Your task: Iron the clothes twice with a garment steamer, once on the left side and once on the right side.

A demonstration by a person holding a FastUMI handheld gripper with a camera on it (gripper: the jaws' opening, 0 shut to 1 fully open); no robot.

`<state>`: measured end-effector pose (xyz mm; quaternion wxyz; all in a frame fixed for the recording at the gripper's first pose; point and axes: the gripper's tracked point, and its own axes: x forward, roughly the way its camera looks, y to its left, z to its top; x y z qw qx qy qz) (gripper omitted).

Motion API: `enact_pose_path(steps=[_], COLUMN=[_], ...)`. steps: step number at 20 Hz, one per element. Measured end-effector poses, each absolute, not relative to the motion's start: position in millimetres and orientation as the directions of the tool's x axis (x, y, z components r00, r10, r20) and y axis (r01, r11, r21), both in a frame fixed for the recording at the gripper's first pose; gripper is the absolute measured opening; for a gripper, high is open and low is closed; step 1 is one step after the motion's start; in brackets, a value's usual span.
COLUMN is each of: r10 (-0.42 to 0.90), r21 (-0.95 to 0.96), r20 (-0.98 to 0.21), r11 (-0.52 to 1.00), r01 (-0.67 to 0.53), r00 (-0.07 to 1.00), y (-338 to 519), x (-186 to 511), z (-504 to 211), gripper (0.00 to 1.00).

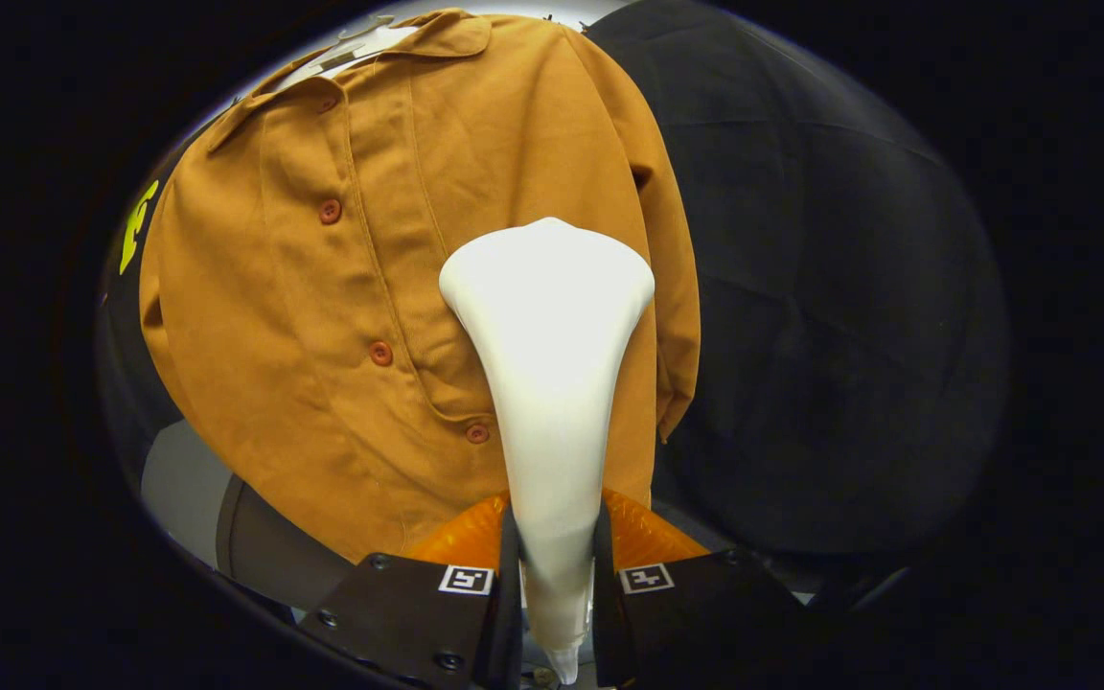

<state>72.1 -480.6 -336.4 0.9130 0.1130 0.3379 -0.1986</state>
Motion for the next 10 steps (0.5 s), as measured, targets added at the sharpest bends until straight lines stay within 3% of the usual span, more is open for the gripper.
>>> enact_pose_path(steps=[10], r10=[-0.271], r21=[0.057], r20=[-0.75], r11=[0.883], r01=[0.467], r00=[0.604], y=[-476.6], x=[45.7], z=[-386.5], gripper=[0.33])
